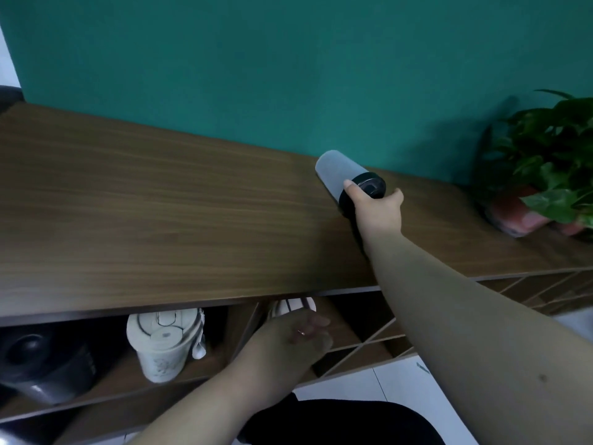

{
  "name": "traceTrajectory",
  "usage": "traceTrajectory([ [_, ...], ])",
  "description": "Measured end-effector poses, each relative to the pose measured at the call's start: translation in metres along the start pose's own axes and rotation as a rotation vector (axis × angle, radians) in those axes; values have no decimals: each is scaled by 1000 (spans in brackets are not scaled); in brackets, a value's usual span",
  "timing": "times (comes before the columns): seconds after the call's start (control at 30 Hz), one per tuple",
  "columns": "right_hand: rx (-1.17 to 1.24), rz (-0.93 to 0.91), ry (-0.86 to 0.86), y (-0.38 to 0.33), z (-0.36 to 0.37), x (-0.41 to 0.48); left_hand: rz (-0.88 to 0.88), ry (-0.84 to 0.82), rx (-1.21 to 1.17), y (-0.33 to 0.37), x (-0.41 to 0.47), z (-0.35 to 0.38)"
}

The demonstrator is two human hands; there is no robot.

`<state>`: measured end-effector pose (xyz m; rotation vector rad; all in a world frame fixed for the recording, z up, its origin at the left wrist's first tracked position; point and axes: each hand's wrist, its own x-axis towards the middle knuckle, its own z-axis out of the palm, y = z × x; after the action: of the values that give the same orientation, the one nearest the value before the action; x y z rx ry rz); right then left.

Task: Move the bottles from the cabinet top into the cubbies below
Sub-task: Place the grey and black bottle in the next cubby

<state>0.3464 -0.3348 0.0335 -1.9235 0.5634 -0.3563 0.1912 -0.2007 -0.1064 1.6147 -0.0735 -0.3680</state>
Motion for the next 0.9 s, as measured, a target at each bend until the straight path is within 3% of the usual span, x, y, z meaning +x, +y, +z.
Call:
traceTrajectory([
  [0.27, 80, -106, -136, 17, -33, -20, 10, -38, -44, -2, 2, 5],
  [0.67, -10, -452, -481, 87, -211, -63, 91, 38, -4, -5, -23, 47],
  [0.9, -264, -604, -807, 130, -218, -37, 86, -97, 363, 4, 4, 83],
])
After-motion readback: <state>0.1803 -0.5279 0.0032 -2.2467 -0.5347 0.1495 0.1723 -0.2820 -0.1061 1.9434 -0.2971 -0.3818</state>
